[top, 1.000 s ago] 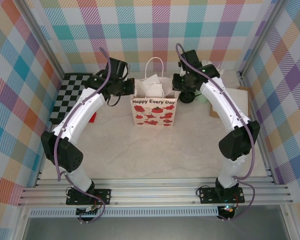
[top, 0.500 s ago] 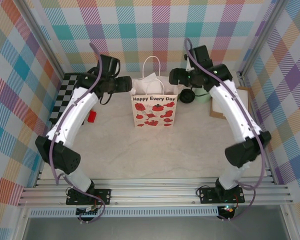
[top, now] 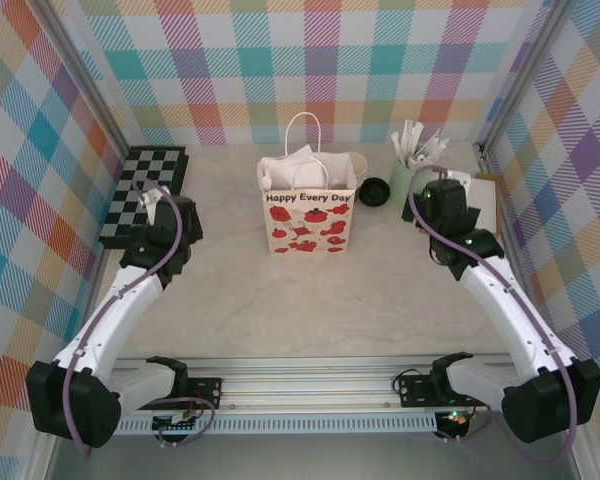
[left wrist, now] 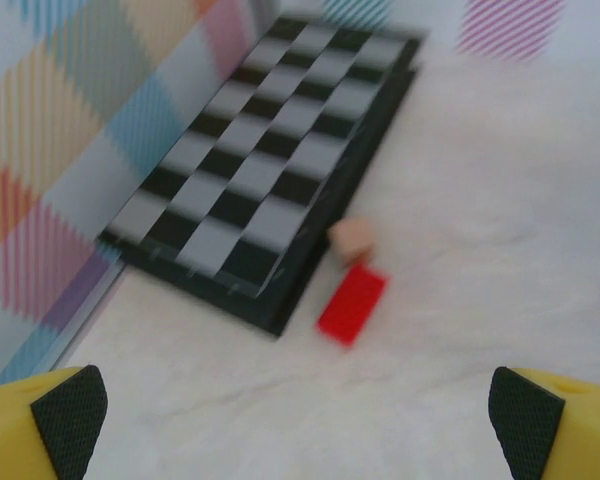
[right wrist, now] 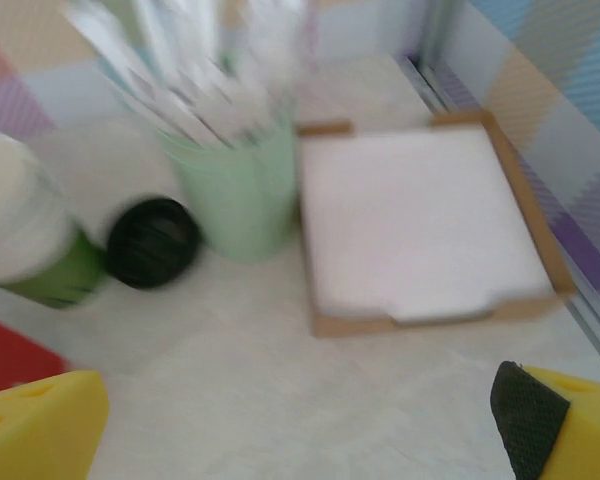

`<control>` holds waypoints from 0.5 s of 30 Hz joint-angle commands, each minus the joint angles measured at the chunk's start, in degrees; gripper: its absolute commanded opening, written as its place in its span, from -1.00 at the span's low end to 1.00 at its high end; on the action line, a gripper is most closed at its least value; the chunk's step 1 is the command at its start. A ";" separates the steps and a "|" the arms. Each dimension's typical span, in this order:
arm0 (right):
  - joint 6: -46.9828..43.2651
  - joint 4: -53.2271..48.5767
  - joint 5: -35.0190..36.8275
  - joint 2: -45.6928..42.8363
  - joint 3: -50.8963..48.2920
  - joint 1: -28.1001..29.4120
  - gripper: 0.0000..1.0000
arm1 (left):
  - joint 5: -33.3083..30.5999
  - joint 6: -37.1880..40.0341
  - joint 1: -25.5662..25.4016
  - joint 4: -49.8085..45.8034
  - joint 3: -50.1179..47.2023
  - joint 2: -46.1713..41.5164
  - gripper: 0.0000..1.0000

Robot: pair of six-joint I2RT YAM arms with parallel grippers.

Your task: Pack the takeout coffee

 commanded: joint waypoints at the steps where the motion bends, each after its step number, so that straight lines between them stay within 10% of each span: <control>1: -0.64 10.50 0.19 -0.93 -8.95 -4.41 1.00 | -6.76 -4.34 2.00 8.20 -7.03 0.01 1.00; 5: -1.32 20.21 -8.49 0.97 -18.70 -11.13 1.00 | -9.09 -6.49 3.00 15.67 -12.86 2.96 1.00; 15: -7.59 37.29 -22.03 16.00 -23.11 -15.38 1.00 | 15.24 4.40 8.00 41.19 -19.04 16.09 1.00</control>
